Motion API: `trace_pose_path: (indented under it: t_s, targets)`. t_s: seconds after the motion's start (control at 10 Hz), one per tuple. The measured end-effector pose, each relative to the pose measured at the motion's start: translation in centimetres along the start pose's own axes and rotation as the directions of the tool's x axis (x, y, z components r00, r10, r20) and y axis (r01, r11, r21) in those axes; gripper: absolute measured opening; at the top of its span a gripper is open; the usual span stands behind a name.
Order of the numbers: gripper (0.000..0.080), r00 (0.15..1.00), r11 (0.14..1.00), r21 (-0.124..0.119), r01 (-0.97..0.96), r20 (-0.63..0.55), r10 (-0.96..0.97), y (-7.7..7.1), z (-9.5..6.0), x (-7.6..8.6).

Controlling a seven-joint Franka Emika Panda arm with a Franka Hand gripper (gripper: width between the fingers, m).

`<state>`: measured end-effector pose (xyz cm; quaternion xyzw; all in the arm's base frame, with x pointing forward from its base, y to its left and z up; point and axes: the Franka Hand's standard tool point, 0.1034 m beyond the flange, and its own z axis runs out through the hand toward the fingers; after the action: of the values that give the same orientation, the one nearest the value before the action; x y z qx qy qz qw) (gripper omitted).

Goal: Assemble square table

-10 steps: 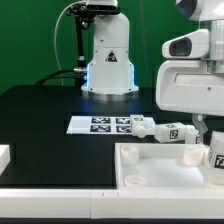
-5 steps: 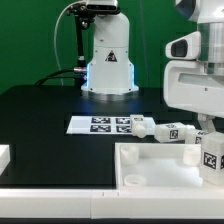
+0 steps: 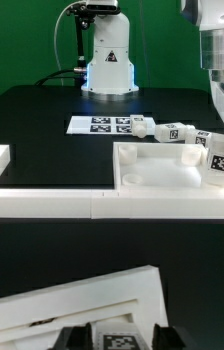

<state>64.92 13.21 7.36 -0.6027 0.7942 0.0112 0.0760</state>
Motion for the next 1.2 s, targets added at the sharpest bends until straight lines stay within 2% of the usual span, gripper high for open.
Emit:
trace_pose_path:
  t_s: [0.2,0.3,0.4,0.5,0.6,0.9,1.0,1.2]
  targets:
    - [0.0302,1.000,1.000,0.000,0.018,-0.001,-0.018,0.0,0.0,0.0]
    - [0.0302,0.991,0.991,0.001,0.137,-0.003,-0.137,0.0,0.0,-0.1]
    - [0.0485,0.959,0.959,0.003,0.284,-0.001,-0.284,0.1,0.0,-0.2]
    - [0.0485,0.881,0.881,0.010,0.474,-0.002,-0.474,0.0,-0.2,-0.3]
    - [0.0613,0.816,0.816,0.011,0.578,-0.002,-0.578,0.1,-0.4,-0.3]
    - [0.0647,0.708,0.708,0.006,0.706,-0.006,-0.706,0.1,-0.2,0.0]
    - [0.0649,0.636,0.636,0.002,0.772,-0.006,-0.772,0.0,-0.3,0.3]
    - [0.0649,0.357,0.356,-0.061,0.933,0.008,-0.934,-0.4,-0.7,2.7]
